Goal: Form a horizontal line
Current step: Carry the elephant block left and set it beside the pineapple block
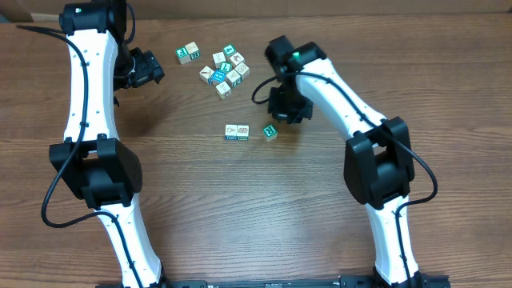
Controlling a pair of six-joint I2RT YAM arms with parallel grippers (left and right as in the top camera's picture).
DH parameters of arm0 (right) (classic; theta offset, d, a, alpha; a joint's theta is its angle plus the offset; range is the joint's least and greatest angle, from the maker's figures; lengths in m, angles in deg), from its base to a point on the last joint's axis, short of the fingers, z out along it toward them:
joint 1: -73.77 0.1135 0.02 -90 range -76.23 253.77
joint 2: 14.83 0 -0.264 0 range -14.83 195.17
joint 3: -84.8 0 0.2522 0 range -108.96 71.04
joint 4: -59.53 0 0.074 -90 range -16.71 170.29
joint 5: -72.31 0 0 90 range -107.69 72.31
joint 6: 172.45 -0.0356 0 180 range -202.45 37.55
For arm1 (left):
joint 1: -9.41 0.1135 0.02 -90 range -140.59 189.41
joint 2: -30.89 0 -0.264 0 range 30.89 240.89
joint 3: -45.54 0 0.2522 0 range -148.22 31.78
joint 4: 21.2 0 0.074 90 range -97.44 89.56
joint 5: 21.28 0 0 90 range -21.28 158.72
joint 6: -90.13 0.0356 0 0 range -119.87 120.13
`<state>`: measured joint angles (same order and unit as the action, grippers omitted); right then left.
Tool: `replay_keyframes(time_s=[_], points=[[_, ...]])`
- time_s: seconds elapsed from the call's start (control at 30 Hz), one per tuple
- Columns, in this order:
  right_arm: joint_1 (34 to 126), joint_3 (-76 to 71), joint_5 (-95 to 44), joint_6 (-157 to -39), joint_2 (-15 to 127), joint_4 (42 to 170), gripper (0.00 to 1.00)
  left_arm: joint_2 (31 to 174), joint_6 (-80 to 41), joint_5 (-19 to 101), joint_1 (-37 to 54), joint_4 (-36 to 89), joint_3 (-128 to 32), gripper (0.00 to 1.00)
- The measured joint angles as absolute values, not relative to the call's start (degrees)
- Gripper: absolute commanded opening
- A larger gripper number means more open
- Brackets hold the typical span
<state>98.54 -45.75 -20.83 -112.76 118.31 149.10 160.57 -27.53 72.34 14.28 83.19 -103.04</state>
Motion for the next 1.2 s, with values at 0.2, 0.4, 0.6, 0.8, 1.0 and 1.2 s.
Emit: replay_keyframes(time_s=[0.2, 0.4, 0.6, 0.8, 1.0, 1.2], points=[[97.1, -45.4, -20.4, -114.4, 118.3, 150.0, 0.04, 160.6, -27.5, 72.3, 14.3, 83.2, -103.0, 1.0], [98.1, -42.3, -20.4, -114.7, 118.3, 149.6, 0.04, 160.6, -27.5, 72.3, 14.3, 83.2, -103.0, 1.0], [99.4, -41.9, -20.4, -114.9, 118.3, 148.7, 0.04, 160.6, -27.5, 72.3, 14.3, 83.2, -103.0, 1.0], [101.0, -41.9, -20.5, -114.9, 118.3, 146.6, 0.04, 160.6, -27.5, 72.3, 14.3, 83.2, -103.0, 1.0], [103.5, -41.9, -20.5, -115.0, 118.3, 145.7, 0.08, 160.6, -27.5, 72.3, 14.3, 83.2, -103.0, 1.0], [104.2, -41.9, -20.7, -115.1, 118.3, 145.3, 0.09, 160.6, -27.5, 72.3, 14.3, 83.2, -103.0, 1.0]])
